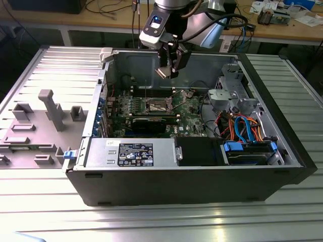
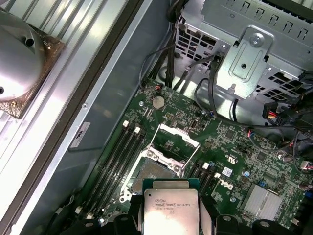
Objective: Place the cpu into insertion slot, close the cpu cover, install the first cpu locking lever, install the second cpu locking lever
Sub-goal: 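Place the cpu into insertion slot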
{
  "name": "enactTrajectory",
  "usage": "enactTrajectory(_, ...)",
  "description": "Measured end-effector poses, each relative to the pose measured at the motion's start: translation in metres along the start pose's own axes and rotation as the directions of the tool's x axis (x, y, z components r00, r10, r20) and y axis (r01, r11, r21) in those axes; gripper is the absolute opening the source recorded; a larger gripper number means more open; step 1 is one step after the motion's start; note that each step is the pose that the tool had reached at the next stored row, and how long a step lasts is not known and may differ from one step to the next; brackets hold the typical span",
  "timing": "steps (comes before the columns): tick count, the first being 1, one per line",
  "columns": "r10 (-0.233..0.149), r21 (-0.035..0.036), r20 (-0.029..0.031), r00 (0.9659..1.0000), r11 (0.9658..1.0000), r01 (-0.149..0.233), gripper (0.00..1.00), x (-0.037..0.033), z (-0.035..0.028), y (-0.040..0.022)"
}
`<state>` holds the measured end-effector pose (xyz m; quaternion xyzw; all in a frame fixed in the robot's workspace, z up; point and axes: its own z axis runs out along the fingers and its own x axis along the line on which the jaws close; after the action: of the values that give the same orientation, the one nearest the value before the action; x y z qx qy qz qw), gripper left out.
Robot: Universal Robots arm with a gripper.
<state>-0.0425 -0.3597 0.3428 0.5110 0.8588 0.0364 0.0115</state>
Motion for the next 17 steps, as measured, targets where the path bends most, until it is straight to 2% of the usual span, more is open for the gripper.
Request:
enactTrajectory(4, 0.002, 0.0000, 0.0001, 1.0000, 1.0000, -0.002, 0.55, 0.0000, 0.0000, 0.0000)
enactTrajectory(11, 0.053, -0.0010, 0.0039, 0.9986, 0.9986, -0.053, 0.55, 0.0000, 0.0012, -0.0001)
enactTrajectory(17, 0.076, 0.0008, 0.0045, 0.9971, 0.9971, -0.076, 0.55, 0.0012, 0.0025, -0.0024)
